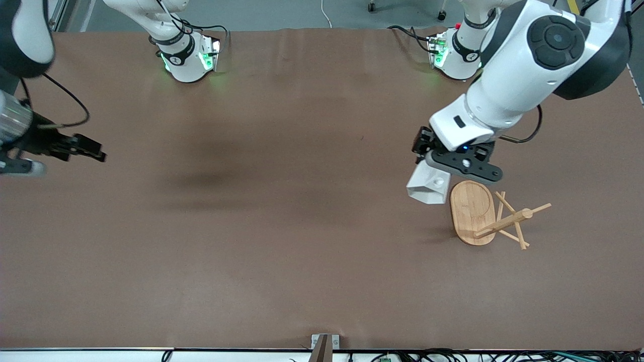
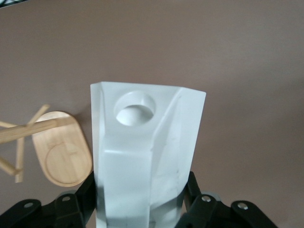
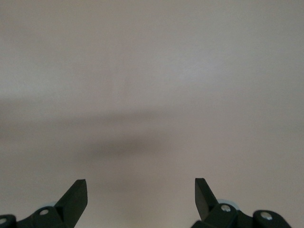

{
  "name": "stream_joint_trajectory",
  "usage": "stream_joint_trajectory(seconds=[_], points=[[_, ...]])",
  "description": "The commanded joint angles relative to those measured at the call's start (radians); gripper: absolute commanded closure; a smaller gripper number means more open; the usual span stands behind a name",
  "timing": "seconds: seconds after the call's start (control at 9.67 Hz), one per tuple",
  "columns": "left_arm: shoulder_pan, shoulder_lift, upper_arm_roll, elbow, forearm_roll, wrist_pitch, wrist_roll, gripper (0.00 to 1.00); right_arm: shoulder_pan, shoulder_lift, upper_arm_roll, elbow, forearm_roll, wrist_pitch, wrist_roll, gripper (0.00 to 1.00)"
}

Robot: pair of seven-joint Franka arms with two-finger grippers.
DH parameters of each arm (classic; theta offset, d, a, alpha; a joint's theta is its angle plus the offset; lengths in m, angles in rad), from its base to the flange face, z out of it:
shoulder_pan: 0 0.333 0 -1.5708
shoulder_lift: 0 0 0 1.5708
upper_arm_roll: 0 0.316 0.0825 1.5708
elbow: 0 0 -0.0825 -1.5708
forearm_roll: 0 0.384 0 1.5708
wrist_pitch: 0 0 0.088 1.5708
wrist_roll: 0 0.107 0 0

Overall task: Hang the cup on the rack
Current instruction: 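Lower the cup's handle hole onto a rack peg with the left gripper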

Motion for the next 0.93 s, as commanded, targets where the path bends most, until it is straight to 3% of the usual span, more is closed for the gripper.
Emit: stream_joint_trajectory(seconds=[0.0,0.21,0.31,0.41,0.52,0.83], points=[[0.073,0.013,-0.008,-0.037,0.009,-0.038,0.004,0.98,-0.014,-0.001,-0.009,0.132,-0.025,-0.104,0.06,0.0],[0.056,-0.055,0.012,-0.2,0.008,0.038,0.008,0.98,-0.01,-0.006,-0.002,0.184,-0.043,-0.189,0.123,0.0],[0.018,-0.13,0.047,-0.335,-0.001,0.125,0.01,0.98,-0.012,-0.003,-0.002,0.253,-0.055,-0.244,0.129,0.0],[0.015,-0.178,0.07,-0.427,-0.064,0.17,0.081,0.98,-0.019,-0.001,-0.002,0.267,-0.053,-0.26,0.134,0.0],[0.012,-0.221,0.094,-0.493,-0.133,0.18,0.2,0.98,-0.026,0.0,-0.002,0.266,-0.043,-0.263,0.118,0.0],[0.01,-0.265,0.176,-0.627,-0.153,0.252,0.372,0.98,-0.028,0.006,-0.003,0.261,-0.04,-0.256,0.072,0.0]])
